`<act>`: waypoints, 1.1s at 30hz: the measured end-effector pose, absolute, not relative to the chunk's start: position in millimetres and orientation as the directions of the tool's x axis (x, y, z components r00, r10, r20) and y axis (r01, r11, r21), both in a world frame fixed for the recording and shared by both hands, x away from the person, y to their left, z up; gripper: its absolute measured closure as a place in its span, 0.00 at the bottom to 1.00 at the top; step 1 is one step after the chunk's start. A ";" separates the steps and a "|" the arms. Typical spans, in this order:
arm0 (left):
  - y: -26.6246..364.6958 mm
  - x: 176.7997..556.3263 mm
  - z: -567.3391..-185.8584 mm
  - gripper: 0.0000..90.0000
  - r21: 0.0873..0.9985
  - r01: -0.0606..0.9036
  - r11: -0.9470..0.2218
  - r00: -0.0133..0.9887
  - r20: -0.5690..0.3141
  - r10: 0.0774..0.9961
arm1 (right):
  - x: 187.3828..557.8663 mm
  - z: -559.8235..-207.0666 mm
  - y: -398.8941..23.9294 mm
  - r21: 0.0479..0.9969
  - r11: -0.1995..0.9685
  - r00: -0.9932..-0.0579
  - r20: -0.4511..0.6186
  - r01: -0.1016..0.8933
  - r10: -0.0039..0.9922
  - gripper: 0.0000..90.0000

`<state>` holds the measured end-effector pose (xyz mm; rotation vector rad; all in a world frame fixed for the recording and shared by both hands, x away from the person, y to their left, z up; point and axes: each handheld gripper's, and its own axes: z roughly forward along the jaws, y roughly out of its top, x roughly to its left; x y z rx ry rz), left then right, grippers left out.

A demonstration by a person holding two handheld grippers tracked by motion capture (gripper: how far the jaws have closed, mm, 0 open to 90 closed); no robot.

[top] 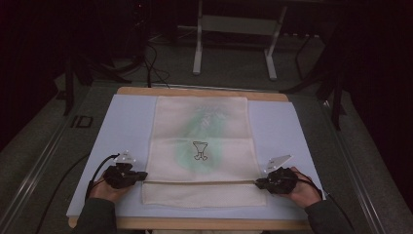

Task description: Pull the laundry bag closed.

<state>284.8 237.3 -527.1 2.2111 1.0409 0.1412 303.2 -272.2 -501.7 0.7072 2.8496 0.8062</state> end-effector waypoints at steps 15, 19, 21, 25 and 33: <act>236.1 283.9 -526.4 1.00 0.619 0.644 -0.450 0.670 -0.171 0.722 | 306.3 -505.1 -273.7 0.583 0.687 -0.869 0.068 0.433 0.490 0.81; 237.0 284.0 -527.0 1.00 0.623 0.647 -0.439 0.666 -0.181 0.724 | 307.2 -503.7 -273.3 0.639 0.629 -0.851 0.079 0.443 0.520 0.77; 237.5 284.1 -527.3 1.00 0.625 0.649 -0.435 0.665 -0.186 0.723 | 307.4 -503.6 -273.2 0.644 0.622 -0.848 0.080 0.445 0.523 0.77; 239.4 285.0 -527.9 0.99 0.626 0.661 -0.415 0.656 -0.213 0.724 | 308.6 -500.6 -277.3 0.679 0.575 -0.827 0.086 0.457 0.556 0.76; 238.6 285.8 -526.6 0.99 0.618 0.666 -0.417 0.653 -0.213 0.727 | 308.0 -496.0 -290.0 0.726 0.502 -0.785 0.085 0.471 0.614 0.74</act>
